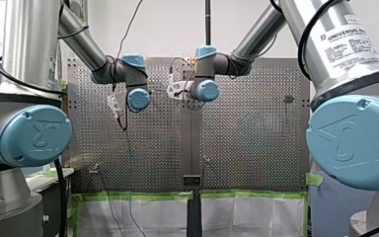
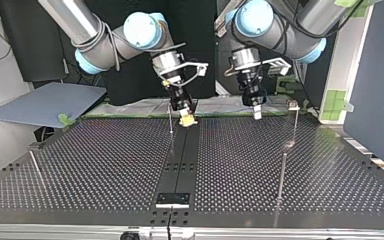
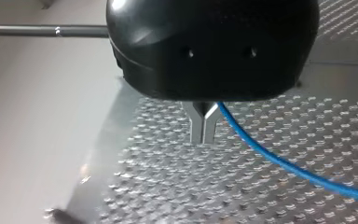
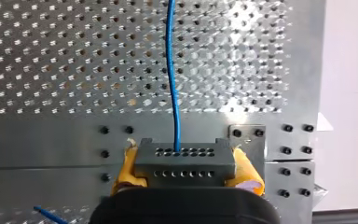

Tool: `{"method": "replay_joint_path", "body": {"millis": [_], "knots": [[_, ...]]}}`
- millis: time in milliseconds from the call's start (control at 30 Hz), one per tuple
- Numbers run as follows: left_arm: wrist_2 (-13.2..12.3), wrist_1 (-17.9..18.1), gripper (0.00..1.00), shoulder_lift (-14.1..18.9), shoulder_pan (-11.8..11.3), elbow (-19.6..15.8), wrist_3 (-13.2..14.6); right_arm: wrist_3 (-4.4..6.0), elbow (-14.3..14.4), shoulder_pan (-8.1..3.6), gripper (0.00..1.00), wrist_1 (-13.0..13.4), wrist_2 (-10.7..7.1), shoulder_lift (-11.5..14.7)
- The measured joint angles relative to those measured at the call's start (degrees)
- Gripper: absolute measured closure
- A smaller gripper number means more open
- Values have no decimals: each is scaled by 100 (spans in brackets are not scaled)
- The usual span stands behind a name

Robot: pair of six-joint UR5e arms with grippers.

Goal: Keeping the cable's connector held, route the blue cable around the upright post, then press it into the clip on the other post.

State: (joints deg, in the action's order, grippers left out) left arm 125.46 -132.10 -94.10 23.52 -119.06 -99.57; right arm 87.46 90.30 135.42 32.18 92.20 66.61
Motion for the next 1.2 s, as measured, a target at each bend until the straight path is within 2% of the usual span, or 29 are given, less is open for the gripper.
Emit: {"method": "replay_joint_path", "body": {"millis": [167,333,467,900,1200], "knots": [[-4,-224,100,225,-124,215,-26,49,-200,-25,100,-89,-54,-1],[-58,-490,100,488,-260,363,-36,184,-391,-48,100,-125,-187,-1],[-158,-680,100,678,-381,443,-25,214,-554,-36,100,-190,-214,-1],[-846,-1391,100,1348,-1053,543,-28,235,-1146,18,100,-446,-288,-2],[-1281,-1825,100,1216,-1489,843,-23,297,-1417,24,100,-473,-345,-3]]}}
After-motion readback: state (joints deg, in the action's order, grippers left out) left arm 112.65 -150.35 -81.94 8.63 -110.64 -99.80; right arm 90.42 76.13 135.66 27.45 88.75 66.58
